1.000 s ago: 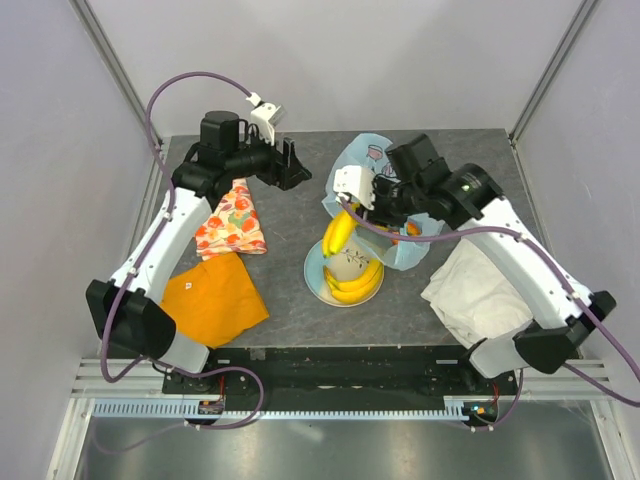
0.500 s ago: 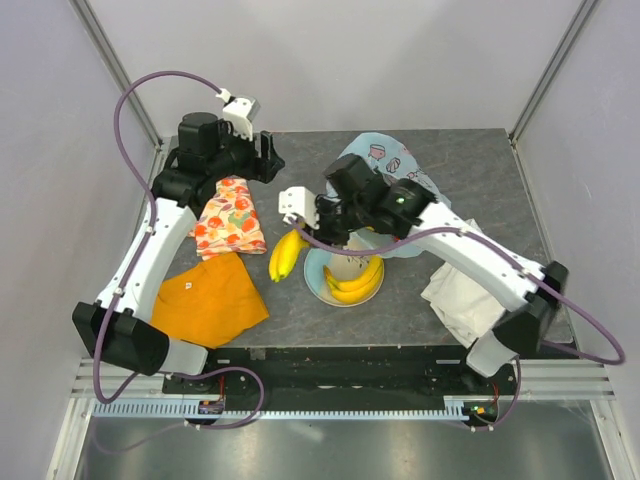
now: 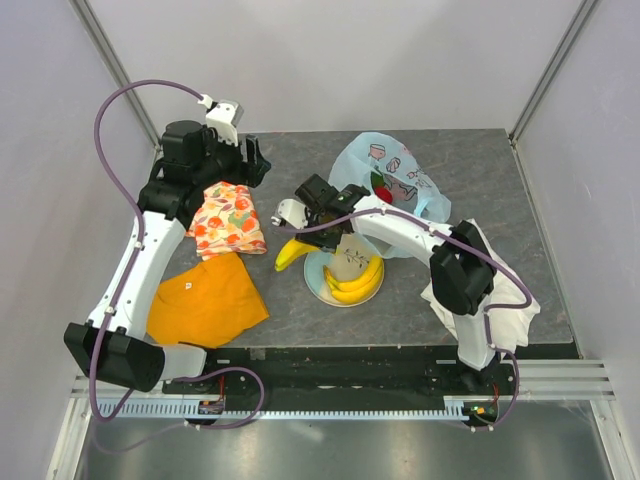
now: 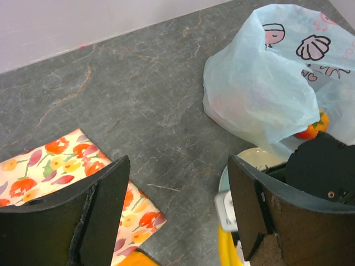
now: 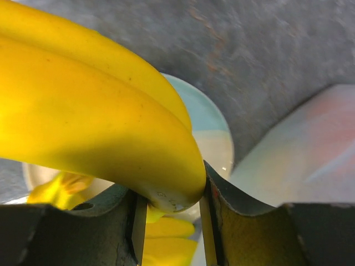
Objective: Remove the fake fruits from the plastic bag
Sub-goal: Place the fake fruit on the plate, then take out the fake fruit from the plastic bag.
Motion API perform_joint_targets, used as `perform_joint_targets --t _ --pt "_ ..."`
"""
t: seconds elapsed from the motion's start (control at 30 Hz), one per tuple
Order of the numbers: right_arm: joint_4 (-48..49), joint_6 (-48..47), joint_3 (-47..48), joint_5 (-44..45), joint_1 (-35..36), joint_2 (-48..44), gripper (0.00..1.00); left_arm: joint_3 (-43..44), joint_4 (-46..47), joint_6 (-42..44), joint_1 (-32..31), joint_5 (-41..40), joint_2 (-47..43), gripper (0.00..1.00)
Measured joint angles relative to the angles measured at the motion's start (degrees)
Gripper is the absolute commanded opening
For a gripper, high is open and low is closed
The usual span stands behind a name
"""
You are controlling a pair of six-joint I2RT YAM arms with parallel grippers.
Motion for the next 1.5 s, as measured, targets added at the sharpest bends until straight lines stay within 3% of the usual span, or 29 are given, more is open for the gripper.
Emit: perform_joint_targets --t 0.27,0.53,0.63,0.67,0.77,0.93,1.07,1.3,1.5 --pt "2.27 -3.61 -1.31 10.4 -2.49 1.6 0.02 -1.14 0.02 -0.04 0.61 1.29 0.0 0.78" --pt "8.26 -9.68 -9.53 16.85 -3.52 1.68 0.06 -1.14 0.17 -0.57 0.61 2.4 0.9 0.78" --pt "10.56 -10.64 -10.64 17.88 -3.54 1.68 0.19 -1.14 0.15 -0.76 0.61 2.71 1.51 0.78" --pt "11.45 -10.78 -10.84 18.23 -3.54 1.68 0.34 -1.14 0.17 -0.81 0.61 2.8 1.7 0.78" --pt "12.52 -11.06 -11.37 18.75 -3.52 1.68 0.55 -1.14 0.22 -0.94 0.61 2.97 2.14 0.78" --pt "13.97 -11.93 -13.11 19.32 -3.72 1.29 0.65 -1.14 0.2 -1.38 0.61 3.39 2.69 0.78" --pt "10.34 -11.98 -13.73 18.12 -3.93 -2.47 0.81 -1.14 0.48 -2.01 0.63 4.28 3.34 0.78" --pt "2.86 -10.08 -8.31 15.08 -4.24 -14.12 0.81 -1.11 1.46 -3.13 0.68 5.64 5.09 0.78" --pt "0.11 -7.74 -5.7 8.35 -8.13 -24.46 0.7 -1.05 1.95 -4.98 0.66 9.42 6.93 0.78"
